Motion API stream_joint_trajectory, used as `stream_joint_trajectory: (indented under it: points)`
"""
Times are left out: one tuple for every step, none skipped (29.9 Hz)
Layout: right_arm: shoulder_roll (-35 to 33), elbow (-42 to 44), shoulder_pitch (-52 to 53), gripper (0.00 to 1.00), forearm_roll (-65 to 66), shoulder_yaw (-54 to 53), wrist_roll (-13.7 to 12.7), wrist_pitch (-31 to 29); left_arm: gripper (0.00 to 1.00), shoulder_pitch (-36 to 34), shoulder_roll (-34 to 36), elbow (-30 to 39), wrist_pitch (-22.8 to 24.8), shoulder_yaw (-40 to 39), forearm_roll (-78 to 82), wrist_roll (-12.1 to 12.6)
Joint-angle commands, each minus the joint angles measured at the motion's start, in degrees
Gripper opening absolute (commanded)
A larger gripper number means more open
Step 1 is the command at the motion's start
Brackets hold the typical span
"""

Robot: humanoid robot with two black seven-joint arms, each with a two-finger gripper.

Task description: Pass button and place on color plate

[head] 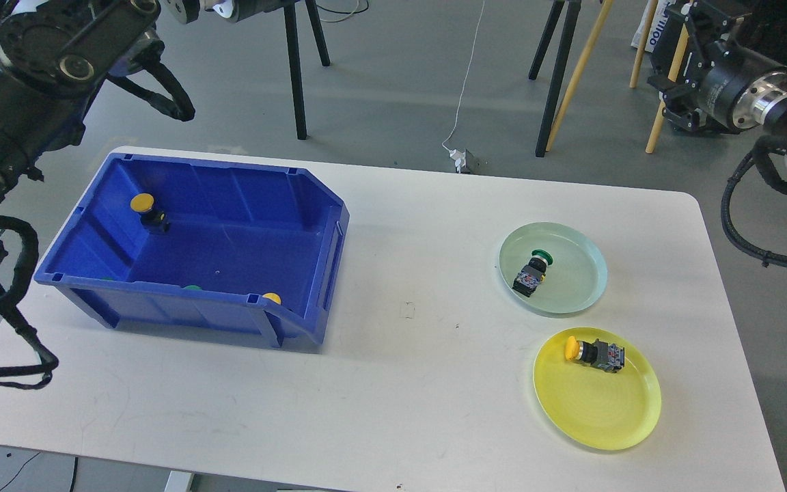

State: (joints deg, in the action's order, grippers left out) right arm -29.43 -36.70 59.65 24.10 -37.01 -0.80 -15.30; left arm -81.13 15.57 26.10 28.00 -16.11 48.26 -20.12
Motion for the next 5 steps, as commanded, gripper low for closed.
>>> stream_joint_trajectory:
  points:
    - [1.4, 1.2, 1.1, 0.98, -0.1, 0.9, 0.2, 1.9, 0.96, 0.2, 0.2, 0.0, 0.0, -0.1, 3.3, -1.3]
    - [1.4, 1.2, 1.3, 0.98, -0.2, 0.9, 0.2, 2.4, 0.96, 0.2, 0.2, 0.0, 0.0, -0.1, 3.2, -1.4]
    - [1.4, 0.7, 1.6, 0.98, -0.2, 0.7, 0.2, 2.9, 0.96, 0.1, 0.2, 0.0, 0.0, -0.1, 3.2, -1.4]
    - [1.4, 0.3, 2.2, 0.98, -0.3, 0.7, 0.2, 3.2, 0.96, 0.1, 0.1, 0.0, 0.0, -0.1, 3.2, -1.4]
    - [1.3, 0.6, 2.8, 0.98, -0.3, 0.6, 0.2, 3.3, 0.96, 0.1, 0.0, 0.0, 0.0, -0.3, 3.2, -1.4]
